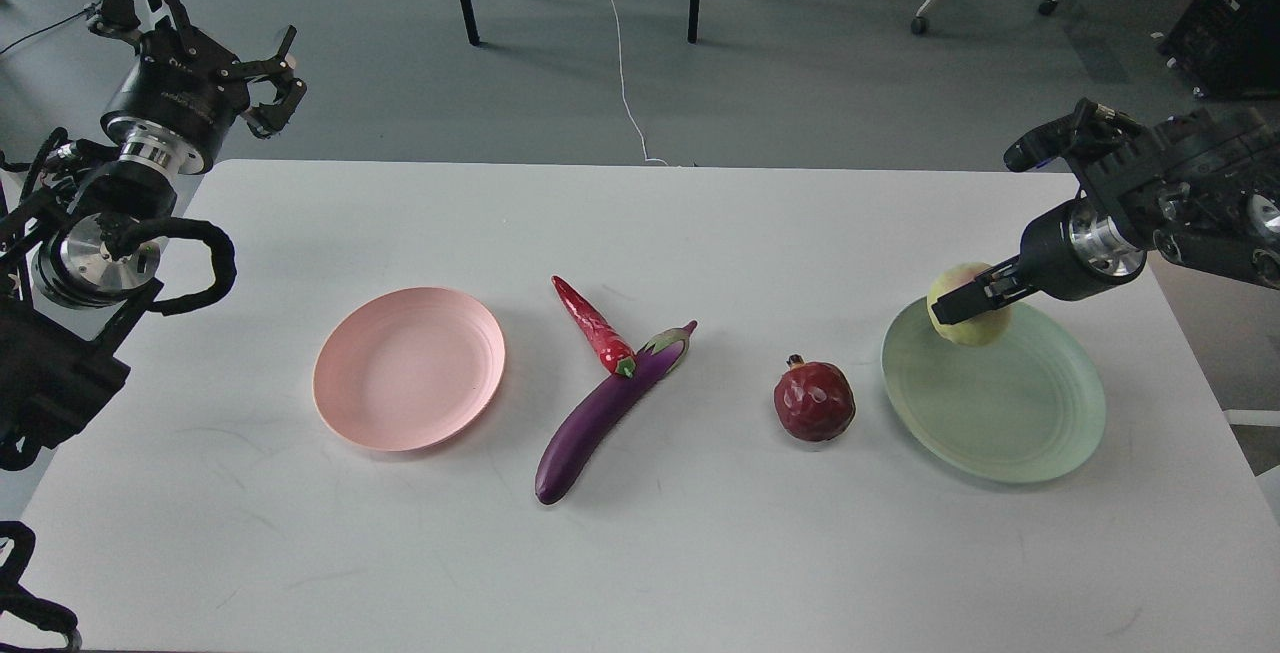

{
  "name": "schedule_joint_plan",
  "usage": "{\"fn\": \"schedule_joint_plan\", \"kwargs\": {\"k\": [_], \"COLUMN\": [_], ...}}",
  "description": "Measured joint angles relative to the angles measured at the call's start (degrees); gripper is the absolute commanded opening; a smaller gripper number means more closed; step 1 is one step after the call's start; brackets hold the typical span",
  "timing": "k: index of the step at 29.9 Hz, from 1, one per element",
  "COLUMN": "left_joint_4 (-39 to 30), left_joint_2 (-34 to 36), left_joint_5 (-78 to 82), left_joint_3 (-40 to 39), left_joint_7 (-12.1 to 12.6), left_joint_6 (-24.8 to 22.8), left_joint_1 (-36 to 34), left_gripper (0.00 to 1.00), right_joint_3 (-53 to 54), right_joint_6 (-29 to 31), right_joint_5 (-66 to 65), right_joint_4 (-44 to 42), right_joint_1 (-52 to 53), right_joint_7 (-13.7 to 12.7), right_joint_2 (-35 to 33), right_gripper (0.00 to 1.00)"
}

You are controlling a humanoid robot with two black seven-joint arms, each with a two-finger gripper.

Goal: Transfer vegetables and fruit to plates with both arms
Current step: 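Lower the peach onto the green plate and release it, then reach the right gripper down and grasp the red apple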

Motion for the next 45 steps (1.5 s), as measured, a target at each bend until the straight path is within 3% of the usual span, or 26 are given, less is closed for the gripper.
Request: {"fn": "schedule_joint_plan", "kwargs": {"k": [5,11,22,28,45], "left_joint_4": [0.01,0.02,0.02,0.02,0.05], "left_joint_2": [0.00,0.00,-0.12,-0.18,1.01], "left_joint_5": [0.00,0.00,0.00,0.00,-0.01], "left_joint_3": [0.00,0.00,-0.01,-0.01,-0.15], "left_joint_7": [-0.04,-0.05,-0.12,-0.13,-0.27], "left_joint_6": [0.10,0.17,0.05,-0.01,-0.50], "left_joint_1": [0.00,0.03,0.39,1.15,1.28], "left_gripper": [0.98,0.98,0.98,0.98,0.98], "right_joint_3": [0.33,0.78,1.02,3.30,4.47], "right_joint_6": [-1.22,-3.40,-5.54,-5.50,-6.68], "right_joint_5": [-0.55,-0.28,-0.32,0.05,4.35], "right_joint_4": [0.06,0.10,0.41,8.30,16.67], "right_joint_1": [-2.61,-4.53,-2.75,5.80,7.99], "right_joint_7": [0.00,0.00,0.00,0.02,0.00], "right_joint_2": [-2.43,-2.83,-2.81,-1.61,12.17], "right_gripper": [0.75,0.94,0.95,0.96,0.95]}}
